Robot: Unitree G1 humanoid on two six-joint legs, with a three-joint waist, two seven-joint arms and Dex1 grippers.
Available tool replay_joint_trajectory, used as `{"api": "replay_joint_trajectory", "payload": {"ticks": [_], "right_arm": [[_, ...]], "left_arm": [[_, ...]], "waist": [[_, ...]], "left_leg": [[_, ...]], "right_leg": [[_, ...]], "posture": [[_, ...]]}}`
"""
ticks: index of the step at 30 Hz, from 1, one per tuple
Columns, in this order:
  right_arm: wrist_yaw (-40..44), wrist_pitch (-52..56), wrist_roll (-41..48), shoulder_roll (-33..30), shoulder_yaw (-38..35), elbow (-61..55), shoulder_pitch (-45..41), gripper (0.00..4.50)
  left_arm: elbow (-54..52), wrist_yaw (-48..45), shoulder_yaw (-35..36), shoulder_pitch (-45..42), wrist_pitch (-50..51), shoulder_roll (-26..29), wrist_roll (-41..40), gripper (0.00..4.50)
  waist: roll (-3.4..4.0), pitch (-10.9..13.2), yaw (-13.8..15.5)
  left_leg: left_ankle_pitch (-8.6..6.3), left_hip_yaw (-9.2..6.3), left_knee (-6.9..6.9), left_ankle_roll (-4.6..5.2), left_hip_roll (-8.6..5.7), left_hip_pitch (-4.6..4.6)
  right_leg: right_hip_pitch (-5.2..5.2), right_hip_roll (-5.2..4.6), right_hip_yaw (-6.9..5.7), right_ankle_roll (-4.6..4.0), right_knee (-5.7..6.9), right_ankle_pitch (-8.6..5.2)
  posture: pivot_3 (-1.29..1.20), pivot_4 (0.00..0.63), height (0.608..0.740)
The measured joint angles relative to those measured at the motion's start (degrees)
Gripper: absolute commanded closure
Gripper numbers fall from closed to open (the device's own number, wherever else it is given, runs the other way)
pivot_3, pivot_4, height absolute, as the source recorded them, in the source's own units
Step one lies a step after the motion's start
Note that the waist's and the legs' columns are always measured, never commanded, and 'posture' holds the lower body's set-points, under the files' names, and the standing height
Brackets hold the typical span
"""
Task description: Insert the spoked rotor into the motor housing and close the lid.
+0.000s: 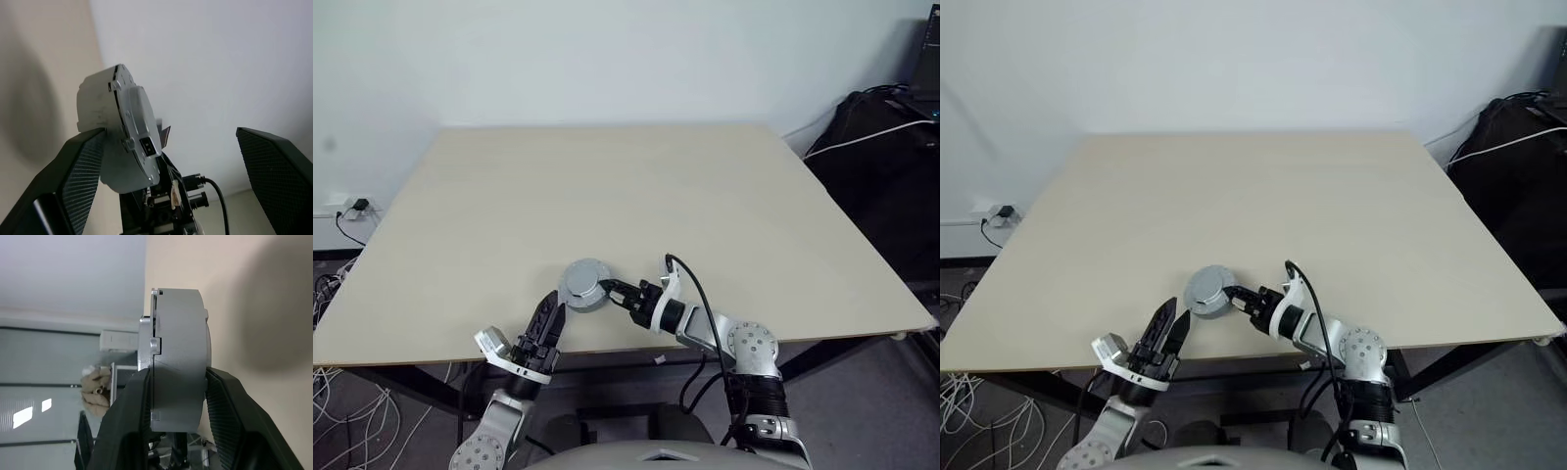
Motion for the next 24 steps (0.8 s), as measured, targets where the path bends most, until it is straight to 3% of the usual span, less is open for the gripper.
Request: {"api": "replay_joint_trajectory", "payload": {"ticks": [21,24], "right_arm": [[-0.14,2.55,1.90,-0.02,2.30,-1.67,0.03,3.15],[-0.14,2.56,1.90,-0.02,2.36,-1.78,0.03,3.15]], "left_arm": [[2.38,2.76,-0.74,-1.98,2.28,0.37,-0.97,0.03],[2.38,2.75,-0.72,-1.99,2.14,0.37,-0.97,0.61]], "waist": [[-0.01,0.00,-0.27],[-0.01,-0.01,-0.27]], "left_leg": [[0.00,0.00,0.00,0.00,0.01,0.00],[0.00,0.00,0.00,0.00,0.00,0.00]], "right_leg": [[0.01,0.00,0.00,0.01,0.00,0.00],[0.01,0.00,0.01,0.01,0.00,0.00]], "posture": [[0.00,0.000,0.740],[0.00,0.000,0.740]]}}
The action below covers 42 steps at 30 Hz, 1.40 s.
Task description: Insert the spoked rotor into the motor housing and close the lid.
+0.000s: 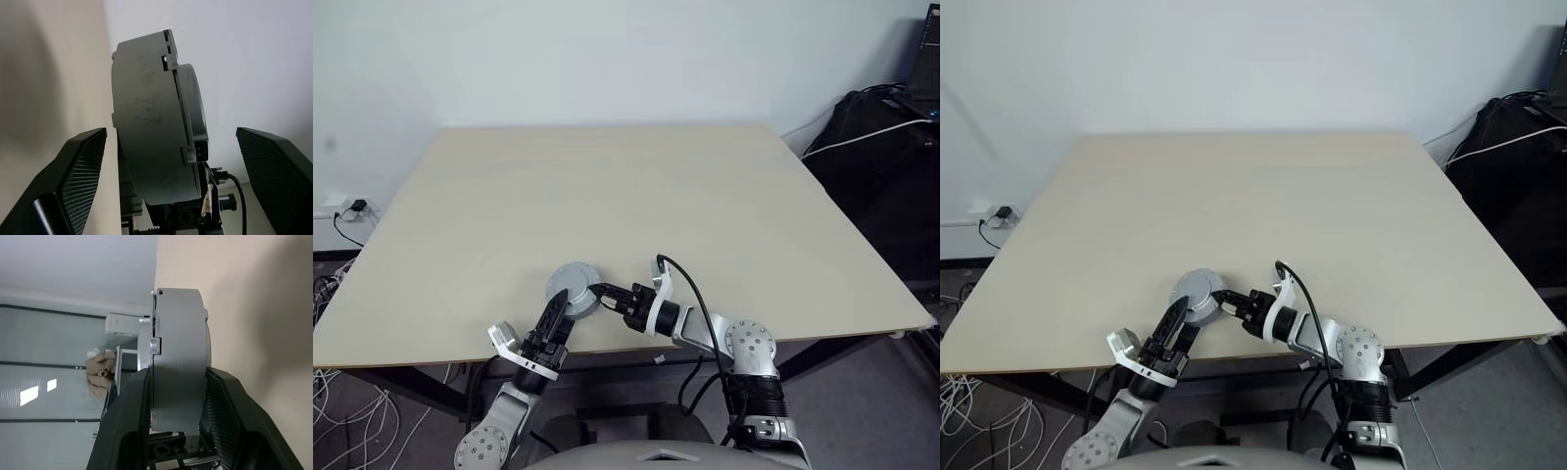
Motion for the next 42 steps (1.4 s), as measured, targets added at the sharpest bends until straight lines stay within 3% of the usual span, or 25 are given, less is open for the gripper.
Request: {"api": "replay_joint_trajectory", "payload": {"ticks": [5,6,25,35,42], "right_arm": [[0.10,0.11,0.69,-0.02,0.00,-0.22,0.00,3.15],[0.17,0.15,0.96,-0.02,-0.01,-0.23,0.00,3.15],[0.68,0.59,0.95,-0.10,0.08,-0.48,0.00,3.15],[2.91,0.49,-0.18,-0.11,1.03,-1.12,-0.02,0.01],[1.64,-0.76,-1.45,-0.08,0.93,-1.30,-0.03,0.00]], "left_arm": [[0.02,0.05,0.02,-0.01,-0.08,0.00,-0.21,2.24],[0.02,-0.10,0.03,-0.01,-0.07,0.00,-0.54,2.35],[0.01,0.11,-0.02,-0.01,0.10,-0.02,-2.38,2.36],[-0.02,1.84,-0.03,0.07,-0.02,-0.03,-1.72,2.39],[-0.02,2.17,-0.07,0.07,-0.19,-0.04,-1.34,2.39]], "waist": [[0.00,0.00,0.00],[0.00,0.00,0.00],[-0.01,0.00,-0.01],[-0.01,0.00,0.00],[-0.01,0.00,0.00]], "left_leg": [[0.00,-0.01,0.00,0.00,0.00,0.00],[0.00,-0.01,0.00,0.00,0.01,0.00],[0.00,0.00,0.00,0.00,0.00,0.00],[0.00,0.00,0.00,0.00,0.00,0.00],[0.00,0.00,0.00,0.00,-0.01,0.00]], "right_leg": [[-0.01,0.00,-0.01,0.00,0.00,0.00],[-0.01,0.00,-0.01,0.00,0.00,0.00],[0.00,0.00,0.00,0.00,0.00,0.00],[0.00,0.00,0.00,0.00,0.00,0.00],[0.00,0.00,0.00,0.00,0.00,0.00]], "posture": [[0.00,0.000,0.740],[0.00,0.000,0.740],[0.00,0.000,0.740],[0.00,0.000,0.740],[0.00,0.000,0.740]]}}
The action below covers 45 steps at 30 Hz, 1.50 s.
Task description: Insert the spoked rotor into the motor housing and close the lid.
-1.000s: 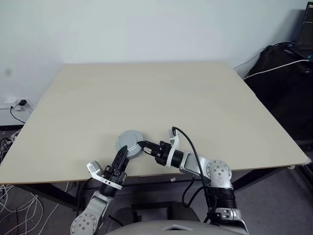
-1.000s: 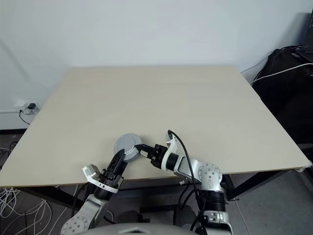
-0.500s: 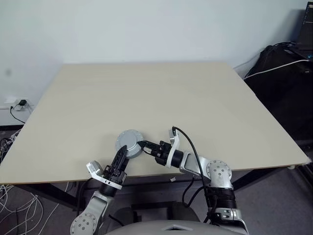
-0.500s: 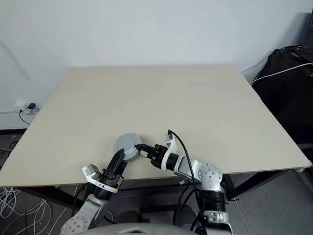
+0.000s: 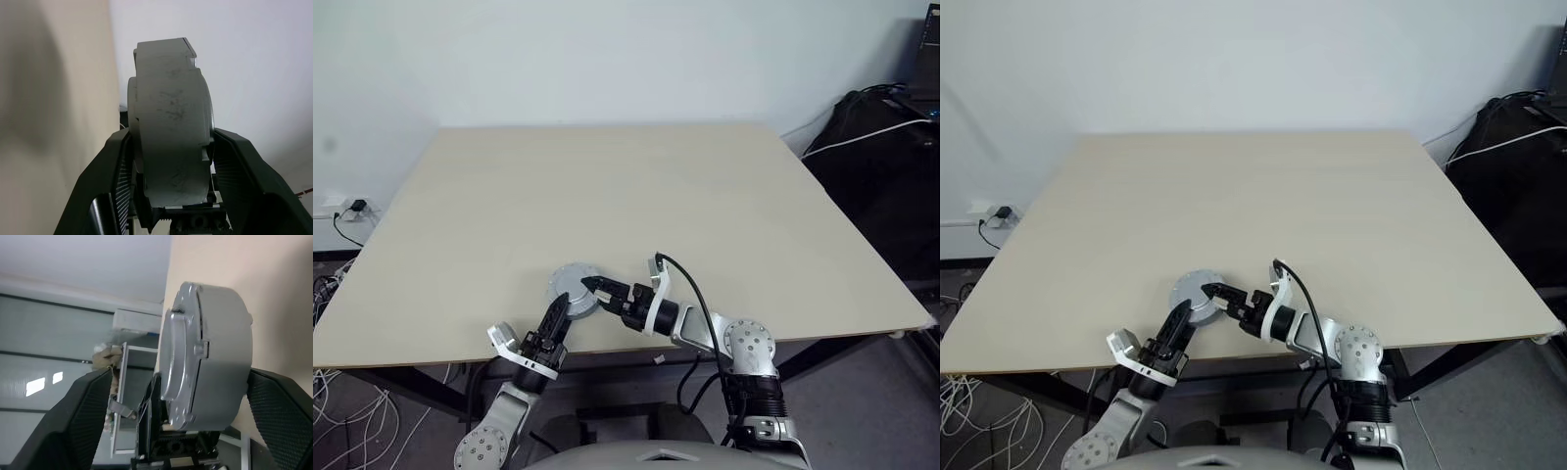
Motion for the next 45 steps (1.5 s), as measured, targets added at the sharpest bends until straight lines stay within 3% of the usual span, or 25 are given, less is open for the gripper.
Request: {"api": "replay_joint_trajectory", "payload": {"ticks": [8,16,23,30,37,45], "right_arm": [[-3.29,-5.28,-4.79,0.01,-1.20,0.62,0.07,0.00],[-1.13,-7.92,-6.98,-0.04,-0.92,-0.14,0.87,0.00],[3.63,-12.58,-14.41,-2.12,2.38,-3.53,2.37,0.00],[11.91,-22.72,-26.99,-8.07,10.41,-8.19,4.84,0.00],[20.30,-42.11,-45.47,-15.01,20.63,-8.74,7.27,0.00],[23.88,-53.31,-55.57,-15.94,24.77,-6.04,8.21,0.00]], "left_arm": [[0.00,0.00,0.14,0.11,-3.60,-0.07,0.07,2.39],[-0.01,1.07,1.12,0.27,-10.95,-0.17,1.00,2.39],[0.00,5.00,2.77,-1.16,-19.28,0.02,2.82,2.41],[1.47,8.29,5.24,-7.93,-25.94,0.33,4.18,2.41],[5.61,9.22,9.15,-12.06,-27.55,-0.17,4.14,2.41],[13.20,11.54,14.08,-16.78,-28.97,-0.55,5.99,2.41]], "waist": [[0.00,0.00,-0.01],[0.00,0.00,0.02],[-0.07,-0.03,0.27],[-0.18,-0.07,0.77],[-0.32,-0.08,0.84],[-1.05,-0.13,1.32]], "left_leg": [[0.00,0.01,0.00,0.00,-0.01,0.00],[0.00,0.01,0.00,0.00,0.00,0.00],[0.00,0.01,0.00,0.00,-0.07,0.00],[0.02,0.00,0.04,-0.04,-0.26,0.02],[0.14,0.02,0.07,-0.25,-0.31,0.04],[0.20,0.00,0.12,-0.35,-0.30,0.13]], "right_leg": [[-0.01,0.00,0.01,0.00,0.00,0.00],[-0.01,0.00,0.00,0.00,0.00,0.00],[0.02,0.00,0.00,0.00,-0.01,0.00],[0.05,0.05,-0.03,0.01,-0.01,0.01],[0.09,0.05,-0.01,0.04,-0.05,0.02],[0.20,0.06,-0.03,0.03,-0.02,0.04]], "posture": [[0.00,0.000,0.740],[0.00,0.000,0.740],[0.00,0.000,0.740],[0.00,0.000,0.740],[0.00,0.000,0.740],[0.00,0.000,0.740]]}}
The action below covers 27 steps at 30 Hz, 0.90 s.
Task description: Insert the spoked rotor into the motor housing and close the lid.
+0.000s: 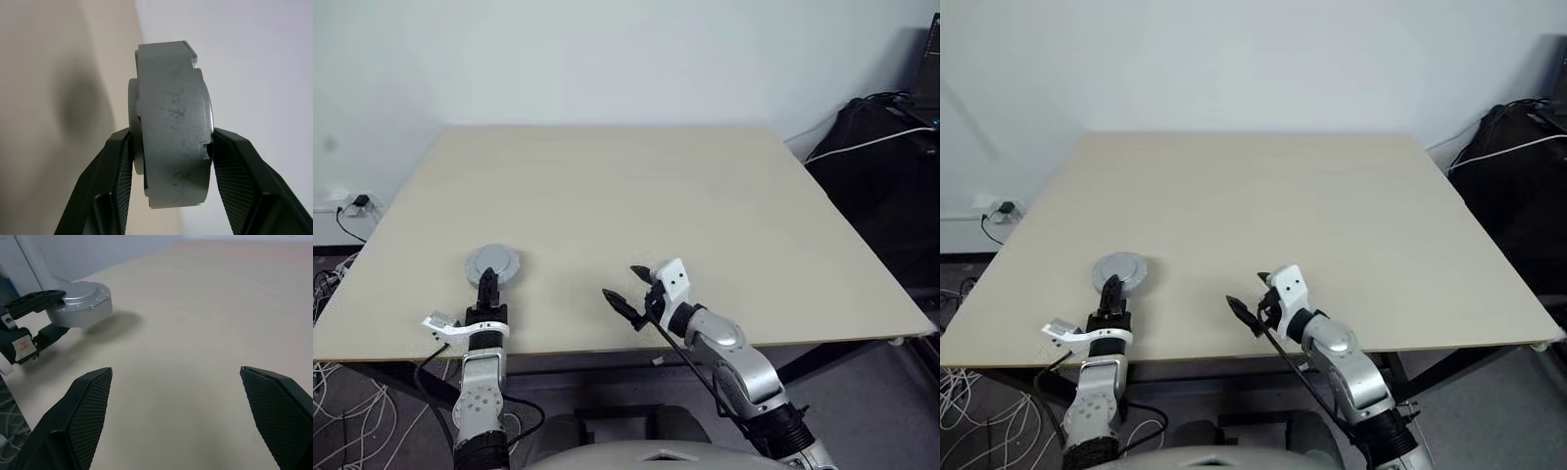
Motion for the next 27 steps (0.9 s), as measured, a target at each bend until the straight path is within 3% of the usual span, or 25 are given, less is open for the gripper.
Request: {"api": "replay_joint_trajectory", "payload": {"ticks": [18,27], "right_arm": [[2.08,-1.41,-3.04,1.51,-0.09,1.77,0.83,0.00],[2.11,-1.28,-3.52,1.88,-0.21,1.82,1.04,0.00]], "left_arm": [[7.46,7.76,6.35,-13.89,-2.74,0.42,8.88,2.41],[15.52,9.71,9.77,-18.86,-3.40,3.77,13.28,2.41]], "waist": [[-0.31,0.00,0.66],[-0.33,-0.01,0.56]], "left_leg": [[0.04,-0.05,0.03,-0.08,-0.01,-0.03],[0.07,-0.04,0.03,-0.12,-0.01,-0.02]], "right_leg": [[0.04,0.00,-0.08,0.03,-0.01,0.03],[0.05,0.02,-0.10,0.10,0.00,0.07]], "posture": [[0.00,0.000,0.740],[0.00,0.000,0.740]]}}
